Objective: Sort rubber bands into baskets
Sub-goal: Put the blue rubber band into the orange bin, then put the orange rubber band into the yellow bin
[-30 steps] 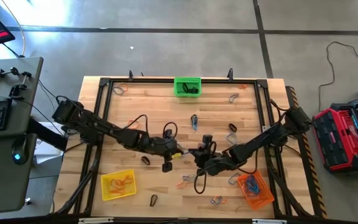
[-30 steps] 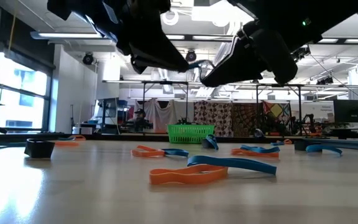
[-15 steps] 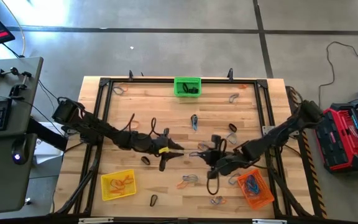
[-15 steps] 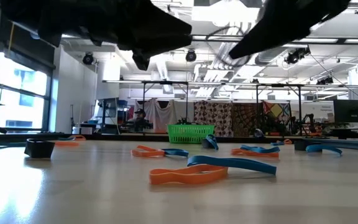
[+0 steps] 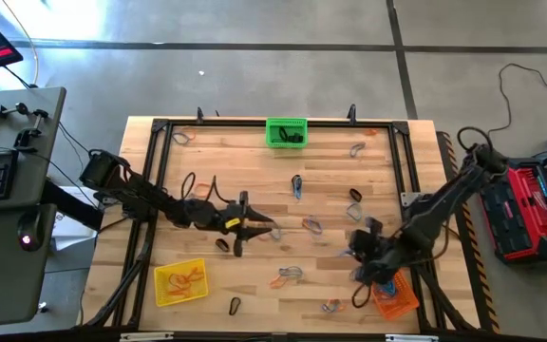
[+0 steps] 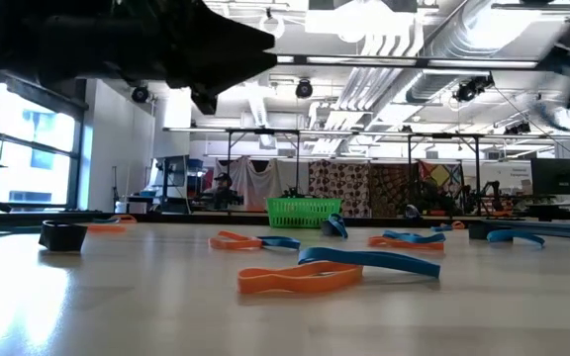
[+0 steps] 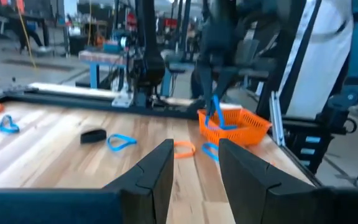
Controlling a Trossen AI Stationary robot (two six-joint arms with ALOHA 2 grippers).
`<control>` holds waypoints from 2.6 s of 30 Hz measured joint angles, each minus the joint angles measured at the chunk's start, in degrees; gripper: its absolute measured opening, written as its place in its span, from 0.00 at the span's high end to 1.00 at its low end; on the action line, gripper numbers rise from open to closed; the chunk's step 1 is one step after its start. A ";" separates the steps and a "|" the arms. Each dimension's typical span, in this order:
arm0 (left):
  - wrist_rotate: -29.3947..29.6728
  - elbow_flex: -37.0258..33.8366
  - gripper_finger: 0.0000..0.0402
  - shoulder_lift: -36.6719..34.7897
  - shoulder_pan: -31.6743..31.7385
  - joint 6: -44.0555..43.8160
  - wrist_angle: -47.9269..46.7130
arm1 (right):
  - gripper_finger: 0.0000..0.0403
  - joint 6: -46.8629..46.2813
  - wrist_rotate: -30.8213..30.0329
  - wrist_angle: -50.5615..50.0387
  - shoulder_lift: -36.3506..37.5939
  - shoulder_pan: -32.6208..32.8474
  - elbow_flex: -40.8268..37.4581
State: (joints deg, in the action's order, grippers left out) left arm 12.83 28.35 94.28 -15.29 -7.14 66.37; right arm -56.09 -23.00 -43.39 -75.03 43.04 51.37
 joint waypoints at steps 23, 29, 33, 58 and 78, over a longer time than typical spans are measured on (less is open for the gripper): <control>0.67 -2.33 0.70 0.00 0.66 -1.27 2.09 | 1.00 -51.99 21.88 -10.14 -4.04 21.33 0.00; -0.12 -2.33 0.70 0.00 0.66 -1.59 1.96 | 1.00 -51.71 25.52 -6.27 -9.57 22.02 0.00; -0.17 -2.33 0.70 -0.01 0.66 -1.16 1.97 | 1.00 -51.65 25.87 -2.55 -10.48 22.00 0.00; -0.48 -2.28 0.70 0.00 0.64 -1.62 0.79 | 0.65 -46.07 24.52 -8.91 -9.72 16.13 5.36; -0.49 -2.28 0.70 -0.02 0.65 -1.67 0.30 | 0.65 -10.58 11.59 -19.52 -9.65 -7.78 6.50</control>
State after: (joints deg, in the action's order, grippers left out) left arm 12.34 26.06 94.26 -14.64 -8.81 66.67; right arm -66.67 -11.41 -62.91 -84.68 35.26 57.88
